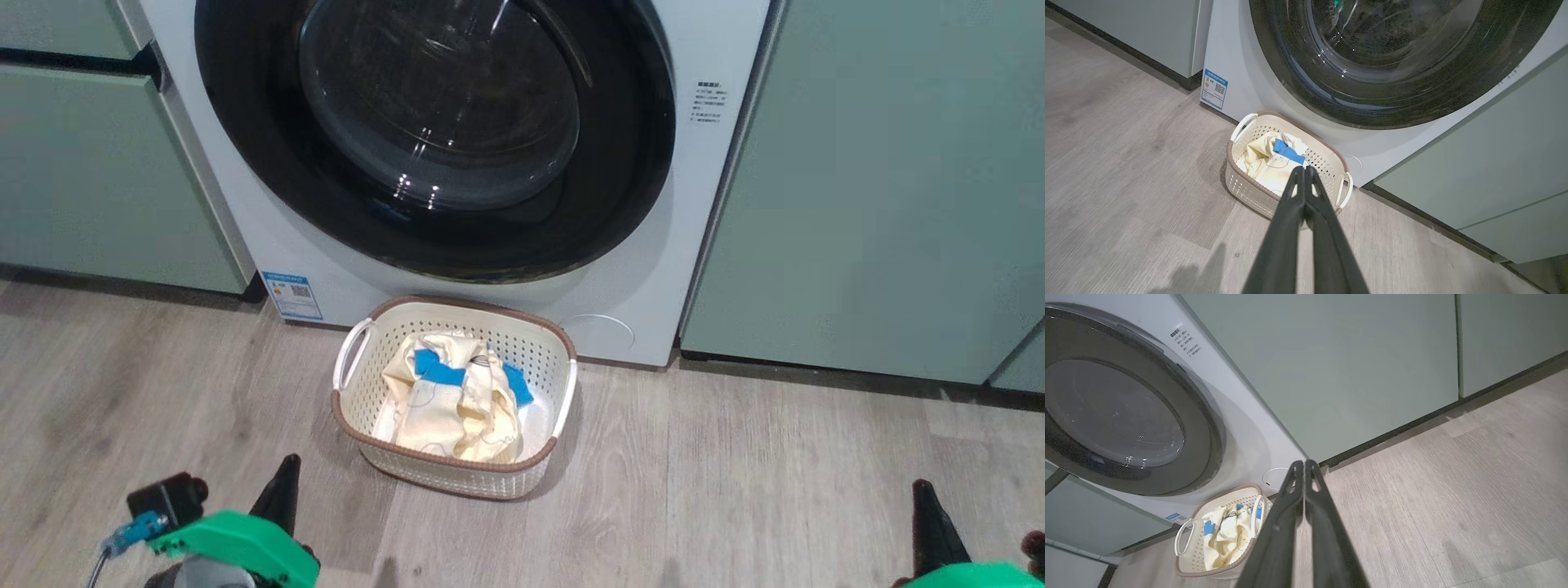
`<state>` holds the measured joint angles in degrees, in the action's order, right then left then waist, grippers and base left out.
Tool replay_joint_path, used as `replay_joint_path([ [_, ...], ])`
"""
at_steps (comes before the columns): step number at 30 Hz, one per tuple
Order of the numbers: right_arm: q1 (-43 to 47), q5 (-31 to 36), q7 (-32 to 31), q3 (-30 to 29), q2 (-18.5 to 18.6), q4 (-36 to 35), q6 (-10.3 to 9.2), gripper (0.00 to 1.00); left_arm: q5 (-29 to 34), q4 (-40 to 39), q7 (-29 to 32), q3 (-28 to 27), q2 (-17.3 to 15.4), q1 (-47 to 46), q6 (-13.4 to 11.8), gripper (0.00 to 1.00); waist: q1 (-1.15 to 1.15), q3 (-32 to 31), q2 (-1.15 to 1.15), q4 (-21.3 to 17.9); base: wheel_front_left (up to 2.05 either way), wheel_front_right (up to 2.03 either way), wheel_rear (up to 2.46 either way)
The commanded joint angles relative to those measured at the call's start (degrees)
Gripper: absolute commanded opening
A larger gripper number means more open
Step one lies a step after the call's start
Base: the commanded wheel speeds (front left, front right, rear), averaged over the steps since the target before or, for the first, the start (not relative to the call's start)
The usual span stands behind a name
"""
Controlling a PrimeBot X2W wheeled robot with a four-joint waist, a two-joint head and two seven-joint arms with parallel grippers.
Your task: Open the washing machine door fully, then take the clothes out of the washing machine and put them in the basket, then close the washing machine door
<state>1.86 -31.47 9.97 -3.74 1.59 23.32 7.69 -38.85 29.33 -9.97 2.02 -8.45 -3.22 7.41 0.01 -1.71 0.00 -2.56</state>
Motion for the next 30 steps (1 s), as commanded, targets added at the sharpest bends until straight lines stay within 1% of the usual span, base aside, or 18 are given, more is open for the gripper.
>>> replay_joint_path([
  [1,-3.37,-1.47,-0.42,-0.25,0.67,-2.27,-0.05,0.0,-1.24,-2.23,0.37,-1.22,-0.74,-2.98,0.02,0.0,-0.01,0.02,0.0,0.03,0.0,0.0,0.0],
  [30,-4.79,-19.46,-5.29,-1.01,0.86,-4.4,-0.09,0.0,-17.04,-6.2,5.26,-3.45,1.18,-2.98,0.04,0.0,-0.01,0.59,0.0,0.8,0.0,0.0,0.0],
])
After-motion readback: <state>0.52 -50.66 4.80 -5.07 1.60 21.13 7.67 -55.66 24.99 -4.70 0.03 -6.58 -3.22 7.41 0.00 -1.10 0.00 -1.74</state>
